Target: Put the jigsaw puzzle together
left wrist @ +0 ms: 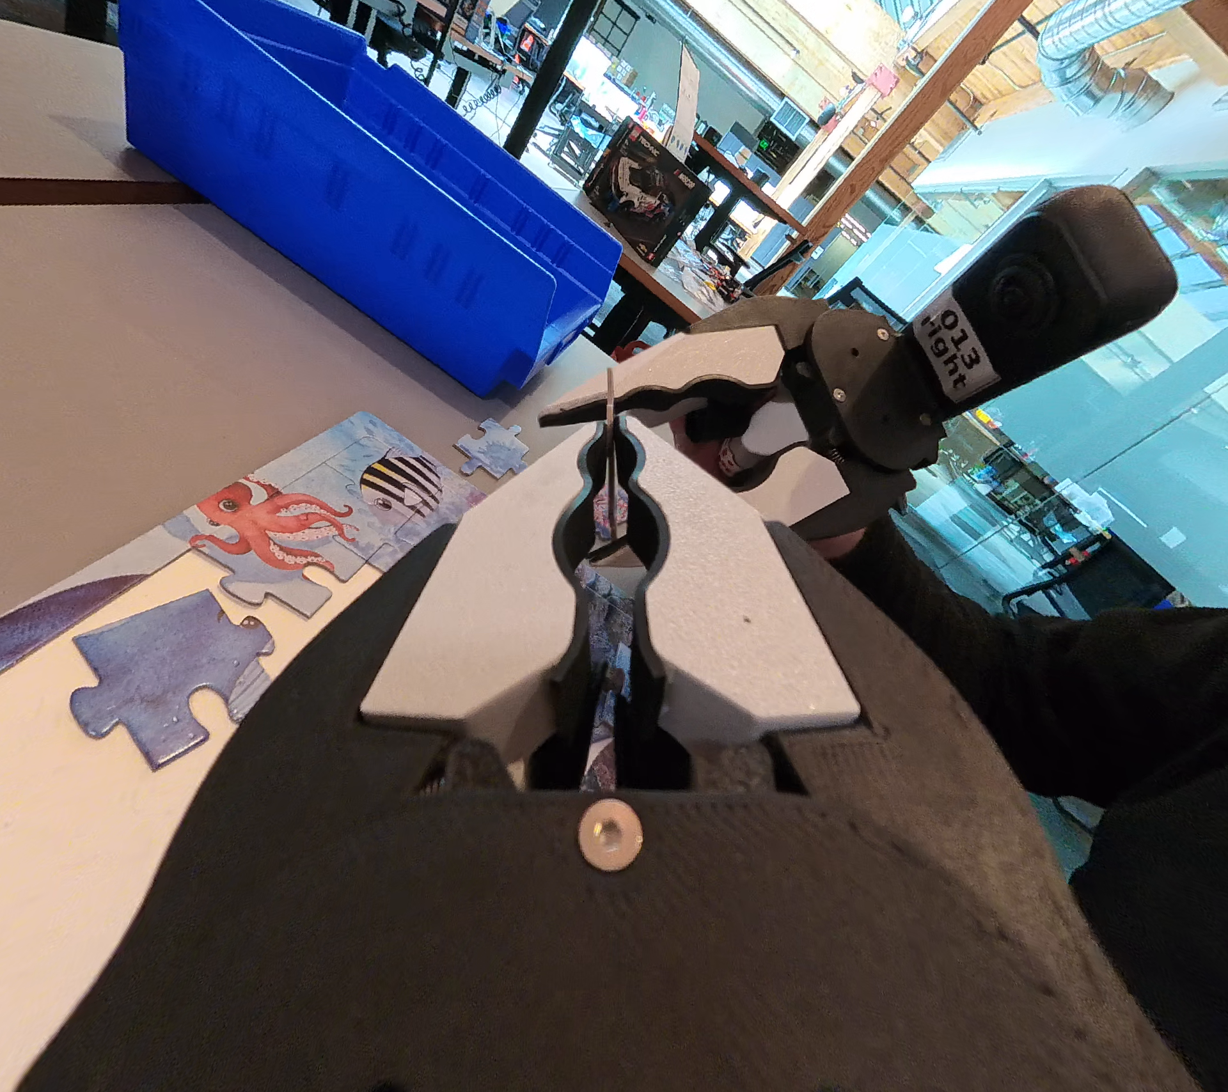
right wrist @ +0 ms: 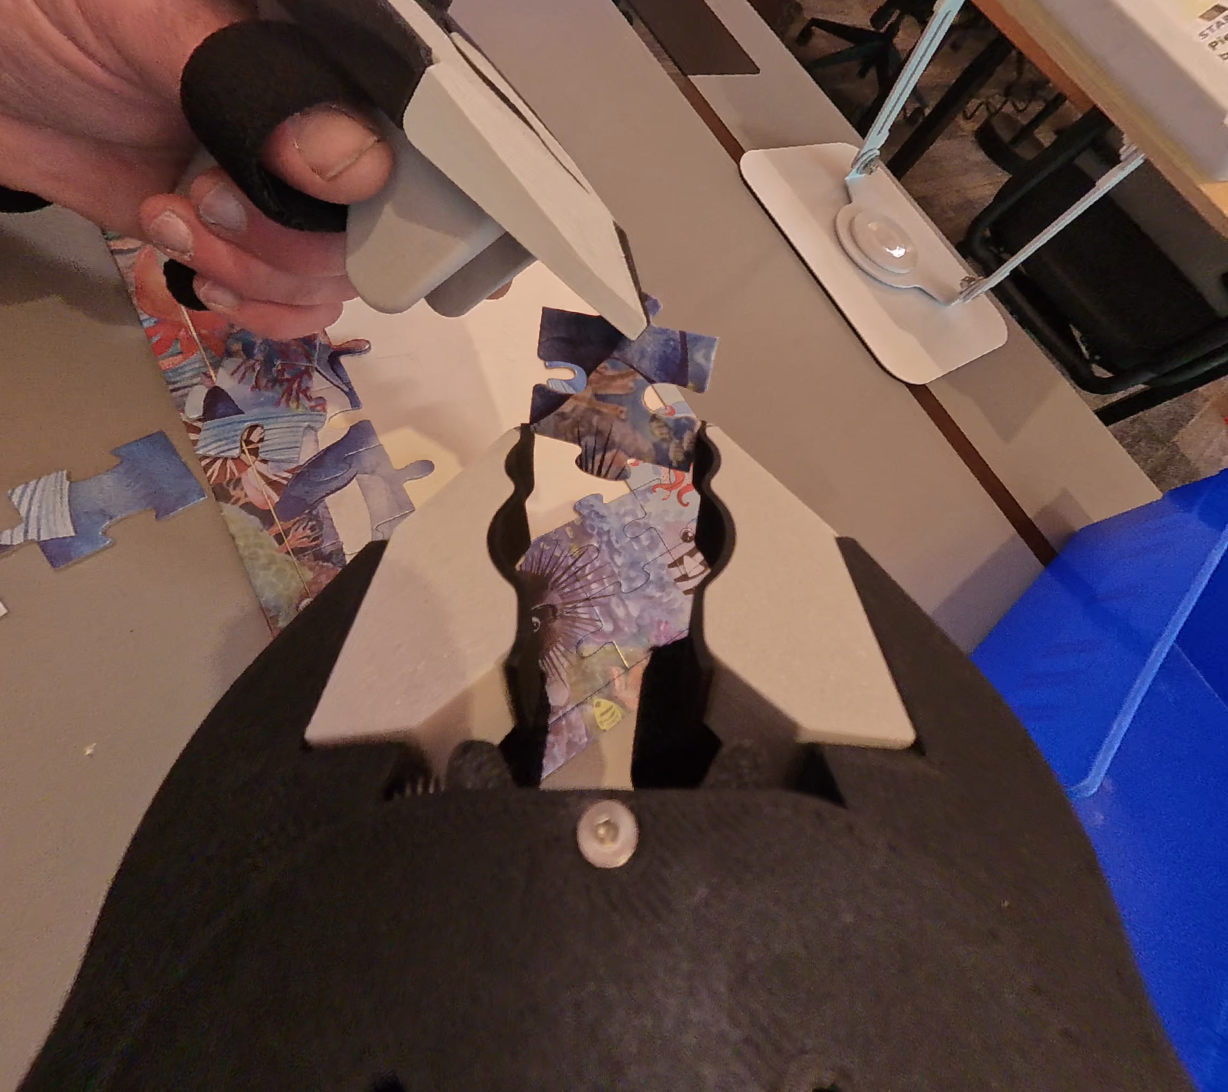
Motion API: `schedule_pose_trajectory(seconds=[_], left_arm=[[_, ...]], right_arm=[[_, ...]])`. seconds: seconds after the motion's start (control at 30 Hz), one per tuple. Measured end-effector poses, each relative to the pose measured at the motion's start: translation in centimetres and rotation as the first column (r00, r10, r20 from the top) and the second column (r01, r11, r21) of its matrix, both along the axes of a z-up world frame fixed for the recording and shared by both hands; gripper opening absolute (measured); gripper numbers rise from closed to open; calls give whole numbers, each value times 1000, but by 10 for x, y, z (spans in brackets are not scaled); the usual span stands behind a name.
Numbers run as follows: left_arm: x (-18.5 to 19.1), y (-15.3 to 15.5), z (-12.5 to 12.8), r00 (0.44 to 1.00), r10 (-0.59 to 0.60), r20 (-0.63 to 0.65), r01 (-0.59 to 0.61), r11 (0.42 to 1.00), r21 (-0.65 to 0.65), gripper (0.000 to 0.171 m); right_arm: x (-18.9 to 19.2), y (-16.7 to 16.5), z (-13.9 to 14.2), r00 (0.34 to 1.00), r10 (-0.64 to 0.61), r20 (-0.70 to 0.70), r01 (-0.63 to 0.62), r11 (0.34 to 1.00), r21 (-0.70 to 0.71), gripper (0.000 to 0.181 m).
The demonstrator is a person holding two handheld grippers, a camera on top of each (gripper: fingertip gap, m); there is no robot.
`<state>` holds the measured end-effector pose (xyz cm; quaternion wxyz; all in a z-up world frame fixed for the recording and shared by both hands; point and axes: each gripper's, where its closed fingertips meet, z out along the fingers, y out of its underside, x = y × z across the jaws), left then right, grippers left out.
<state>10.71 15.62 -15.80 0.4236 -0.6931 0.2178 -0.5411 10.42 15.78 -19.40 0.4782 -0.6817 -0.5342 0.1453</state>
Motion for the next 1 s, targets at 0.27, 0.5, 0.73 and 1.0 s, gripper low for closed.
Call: schedule_pose_trajectory(seconds=[0.27, 0.5, 0.73, 1.0], left_arm=[[-6, -12, -12, 937, -65, -343, 179, 933, 312, 41], [-7, -35, -42, 663, 12, -748, 531, 697, 482, 69], [-6, -50, -77, 448, 58, -892, 711, 581, 395, 58], [-4, -52, -76, 435, 96, -896, 725, 552, 411, 58]], right_arm=[[3, -13, -10, 993, 110, 43, -106, 992, -73, 46], [7, -39, -34, 949, 267, 169, -240, 956, -166, 46], [2, -58, -50, 909, 351, 224, -301, 925, -231, 46], [4, -63, -52, 901, 373, 223, -314, 913, -259, 46]])
